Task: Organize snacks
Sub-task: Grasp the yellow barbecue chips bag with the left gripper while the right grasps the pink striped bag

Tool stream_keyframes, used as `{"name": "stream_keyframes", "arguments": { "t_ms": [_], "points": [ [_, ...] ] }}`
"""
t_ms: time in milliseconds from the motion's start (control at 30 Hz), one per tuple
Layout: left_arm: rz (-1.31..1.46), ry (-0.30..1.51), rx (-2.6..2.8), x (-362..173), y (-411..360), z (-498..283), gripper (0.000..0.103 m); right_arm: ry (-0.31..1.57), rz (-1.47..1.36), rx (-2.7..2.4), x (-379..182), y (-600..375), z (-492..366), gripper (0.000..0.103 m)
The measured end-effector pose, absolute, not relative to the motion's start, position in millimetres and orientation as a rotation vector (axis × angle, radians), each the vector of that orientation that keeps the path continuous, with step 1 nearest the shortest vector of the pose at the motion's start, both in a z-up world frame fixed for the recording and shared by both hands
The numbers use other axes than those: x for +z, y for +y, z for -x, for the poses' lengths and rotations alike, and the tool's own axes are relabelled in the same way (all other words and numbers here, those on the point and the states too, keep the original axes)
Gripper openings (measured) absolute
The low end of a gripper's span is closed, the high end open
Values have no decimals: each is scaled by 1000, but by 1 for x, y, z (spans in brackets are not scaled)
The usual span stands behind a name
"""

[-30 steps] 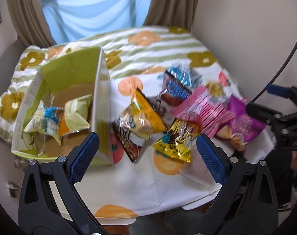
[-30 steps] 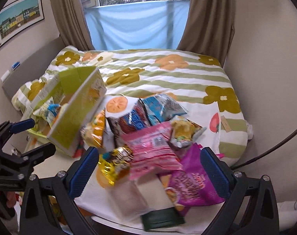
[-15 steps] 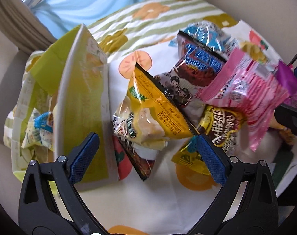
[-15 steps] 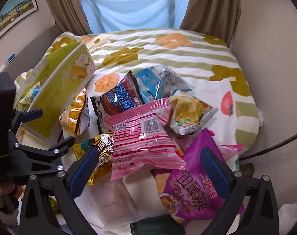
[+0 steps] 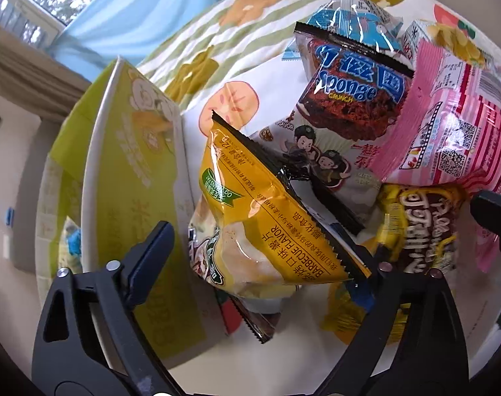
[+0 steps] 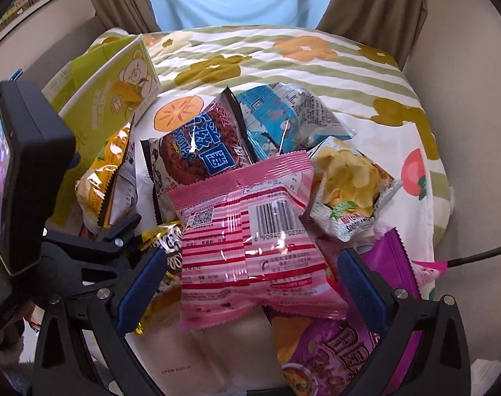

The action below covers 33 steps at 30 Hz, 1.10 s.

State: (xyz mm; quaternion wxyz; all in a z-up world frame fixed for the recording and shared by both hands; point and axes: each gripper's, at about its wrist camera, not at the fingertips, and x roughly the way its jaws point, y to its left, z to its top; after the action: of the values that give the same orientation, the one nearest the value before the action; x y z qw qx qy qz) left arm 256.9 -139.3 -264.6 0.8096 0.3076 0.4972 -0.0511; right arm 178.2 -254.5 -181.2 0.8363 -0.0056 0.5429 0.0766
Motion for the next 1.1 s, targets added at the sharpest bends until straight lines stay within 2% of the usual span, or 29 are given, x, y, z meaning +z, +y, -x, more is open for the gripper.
{"name": "stream_keyframes", "arguments": {
  "t_ms": [67, 100, 133, 333, 533, 967, 1100],
  "points": [
    [-674, 1052, -112, -263, -141, -258, 80, 1152, 20, 162, -183, -252, -179, 103],
    [-679, 1055, -122, -263, -143, -257, 68, 1154, 22, 163, -183, -252, -181, 103],
    [-683, 1062, -134, -263, -145, -256, 65, 1155, 24, 163, -184, -251, -181, 103],
    [-674, 1093, -142, -269, -145, -257, 64, 1159, 33, 170, -187, -251, -186, 103],
    [-680, 1080, -160, -267, -139, -258, 53, 1156, 53, 176, -190, -248, -188, 103],
    [-582, 1053, -198, -244, -128, -241, 50, 1155, 90, 181, -201, -238, -189, 103],
    [-573, 1036, -197, -239, -128, -231, 49, 1171, 110, 192, -208, -235, -190, 84]
  ]
}}
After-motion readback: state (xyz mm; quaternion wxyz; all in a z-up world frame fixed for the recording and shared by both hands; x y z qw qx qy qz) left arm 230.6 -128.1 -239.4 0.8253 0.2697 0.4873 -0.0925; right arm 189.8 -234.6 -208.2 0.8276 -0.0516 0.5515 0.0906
